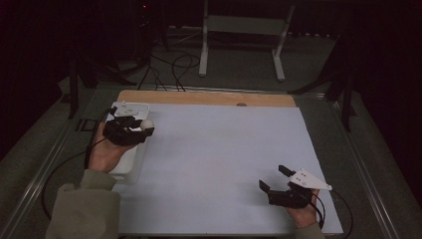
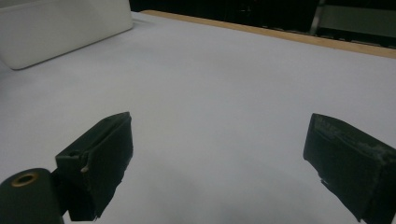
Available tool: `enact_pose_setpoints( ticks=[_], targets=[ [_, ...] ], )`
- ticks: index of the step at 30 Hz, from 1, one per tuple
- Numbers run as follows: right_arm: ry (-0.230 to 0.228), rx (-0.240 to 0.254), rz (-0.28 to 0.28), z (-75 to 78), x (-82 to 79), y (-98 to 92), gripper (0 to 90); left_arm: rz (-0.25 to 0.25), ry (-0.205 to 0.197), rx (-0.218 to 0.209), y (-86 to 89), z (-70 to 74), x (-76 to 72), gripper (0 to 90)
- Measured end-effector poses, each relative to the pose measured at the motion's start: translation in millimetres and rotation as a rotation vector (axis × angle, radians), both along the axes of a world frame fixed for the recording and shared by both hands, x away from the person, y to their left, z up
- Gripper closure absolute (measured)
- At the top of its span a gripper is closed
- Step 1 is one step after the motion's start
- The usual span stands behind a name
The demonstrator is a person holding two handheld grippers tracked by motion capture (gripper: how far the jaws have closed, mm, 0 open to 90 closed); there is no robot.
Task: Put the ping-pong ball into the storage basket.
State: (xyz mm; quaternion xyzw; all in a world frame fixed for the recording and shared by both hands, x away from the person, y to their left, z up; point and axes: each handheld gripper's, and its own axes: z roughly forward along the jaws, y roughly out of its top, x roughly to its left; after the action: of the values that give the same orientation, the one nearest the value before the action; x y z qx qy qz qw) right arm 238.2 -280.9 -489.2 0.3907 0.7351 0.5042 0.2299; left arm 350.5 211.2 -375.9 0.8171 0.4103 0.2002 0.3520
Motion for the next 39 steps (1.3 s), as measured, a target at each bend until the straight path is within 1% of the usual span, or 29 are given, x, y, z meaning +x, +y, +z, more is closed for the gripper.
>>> enact_pose_setpoints(
  ticks=[16, 39],
  targets=[
    [0.004, 0.000, -0.002, -0.1, 0.1, 0.0, 7.9, 0.009, -0.007, -0.011, 4.5, -1.0, -3.7, 51.6],
    [0.005, 0.000, -0.002, -0.2, 0.2, -0.1, 7.9, 0.026, -0.004, 0.007, 14.7, -3.4, -6.5, 51.6]
  ],
)
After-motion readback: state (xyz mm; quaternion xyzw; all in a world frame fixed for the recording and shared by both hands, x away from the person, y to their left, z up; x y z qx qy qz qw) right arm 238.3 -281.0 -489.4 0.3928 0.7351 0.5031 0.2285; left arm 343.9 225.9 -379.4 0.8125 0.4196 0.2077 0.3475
